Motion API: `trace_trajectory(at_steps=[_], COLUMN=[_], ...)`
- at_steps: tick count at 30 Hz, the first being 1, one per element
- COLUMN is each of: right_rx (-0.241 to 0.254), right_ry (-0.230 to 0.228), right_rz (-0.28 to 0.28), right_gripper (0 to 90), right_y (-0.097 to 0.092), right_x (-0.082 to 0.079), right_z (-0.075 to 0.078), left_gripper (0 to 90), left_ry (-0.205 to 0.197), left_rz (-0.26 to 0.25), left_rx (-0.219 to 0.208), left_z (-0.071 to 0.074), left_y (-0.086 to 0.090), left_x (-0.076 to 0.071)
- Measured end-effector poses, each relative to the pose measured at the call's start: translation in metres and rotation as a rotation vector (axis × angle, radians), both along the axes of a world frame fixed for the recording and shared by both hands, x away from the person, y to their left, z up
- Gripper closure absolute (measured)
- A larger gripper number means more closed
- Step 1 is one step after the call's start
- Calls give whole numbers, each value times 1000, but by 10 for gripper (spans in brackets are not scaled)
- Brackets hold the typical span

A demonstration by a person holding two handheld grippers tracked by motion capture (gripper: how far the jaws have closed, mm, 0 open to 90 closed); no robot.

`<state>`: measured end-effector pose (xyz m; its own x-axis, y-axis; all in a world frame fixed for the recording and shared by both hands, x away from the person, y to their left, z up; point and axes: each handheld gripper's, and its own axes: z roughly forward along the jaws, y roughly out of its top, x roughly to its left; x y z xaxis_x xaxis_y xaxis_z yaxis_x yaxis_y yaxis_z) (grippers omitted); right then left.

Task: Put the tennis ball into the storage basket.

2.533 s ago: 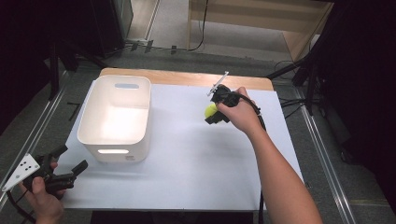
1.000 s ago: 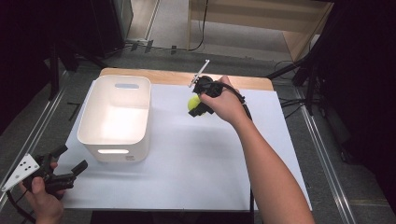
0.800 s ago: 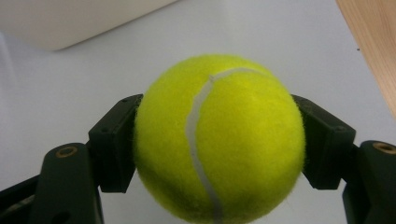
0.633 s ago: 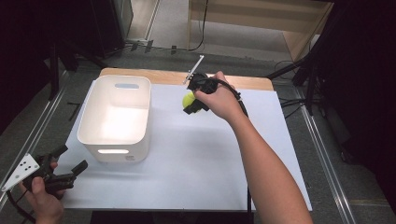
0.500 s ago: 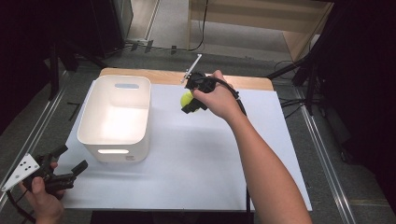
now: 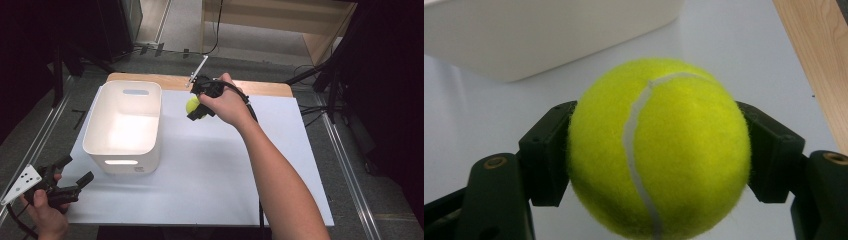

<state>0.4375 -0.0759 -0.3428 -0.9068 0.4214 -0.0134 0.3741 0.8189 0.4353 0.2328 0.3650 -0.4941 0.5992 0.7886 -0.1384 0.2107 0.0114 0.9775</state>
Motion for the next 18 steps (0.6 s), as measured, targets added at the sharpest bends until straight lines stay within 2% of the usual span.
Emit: trace_trajectory(at_steps=[6, 18], right_rx=[11, 22], right_ry=[-4, -13], right_rz=[6, 52], right_gripper=[245, 245], right_y=[7, 27], right_x=[-1, -4], right_z=[6, 10], left_gripper=[0, 0], left_ry=[0, 1], left_rz=[-1, -2], left_rx=[-1, 4], left_z=[0, 0], left_y=[0, 1], left_x=[0, 0])
